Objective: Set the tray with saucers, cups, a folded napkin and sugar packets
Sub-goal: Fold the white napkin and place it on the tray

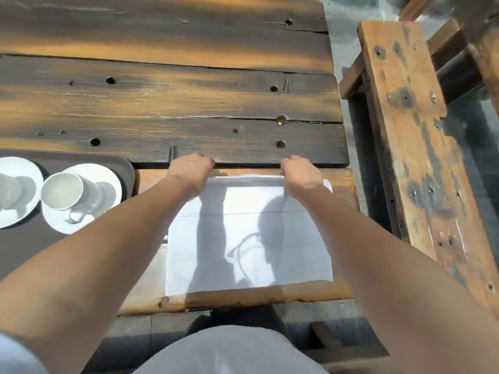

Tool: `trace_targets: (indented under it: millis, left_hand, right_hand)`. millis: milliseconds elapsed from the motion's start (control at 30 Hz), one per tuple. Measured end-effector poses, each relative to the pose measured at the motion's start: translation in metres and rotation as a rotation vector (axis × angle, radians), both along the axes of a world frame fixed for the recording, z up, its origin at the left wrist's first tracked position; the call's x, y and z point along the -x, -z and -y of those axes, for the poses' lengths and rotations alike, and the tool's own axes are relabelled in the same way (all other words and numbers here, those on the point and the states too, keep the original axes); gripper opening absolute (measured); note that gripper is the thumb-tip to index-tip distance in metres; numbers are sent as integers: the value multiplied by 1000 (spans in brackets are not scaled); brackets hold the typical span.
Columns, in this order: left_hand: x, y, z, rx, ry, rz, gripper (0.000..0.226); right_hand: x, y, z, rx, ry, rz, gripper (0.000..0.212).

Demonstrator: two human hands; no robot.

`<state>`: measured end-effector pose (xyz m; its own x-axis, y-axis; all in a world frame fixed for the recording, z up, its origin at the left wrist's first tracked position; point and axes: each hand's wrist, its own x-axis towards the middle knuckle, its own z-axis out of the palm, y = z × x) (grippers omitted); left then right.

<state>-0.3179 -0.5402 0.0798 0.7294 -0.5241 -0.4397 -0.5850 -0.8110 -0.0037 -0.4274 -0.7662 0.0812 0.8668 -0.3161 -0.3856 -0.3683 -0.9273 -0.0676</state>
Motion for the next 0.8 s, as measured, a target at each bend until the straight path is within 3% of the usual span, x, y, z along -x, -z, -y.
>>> trace_targets:
  millis: [233,467,800]
  left_hand:
    - [50,-30,-49,114,53,44,25]
    - [98,-39,-76,107,141,187,25]
    - [156,-20,-111,210,43,87,23]
  right_hand:
    - [68,-47,-40,71,24,100,34]
    - [126,-50,-60,171,83,169,37]
    - [182,-30,-73,281,72,118,37]
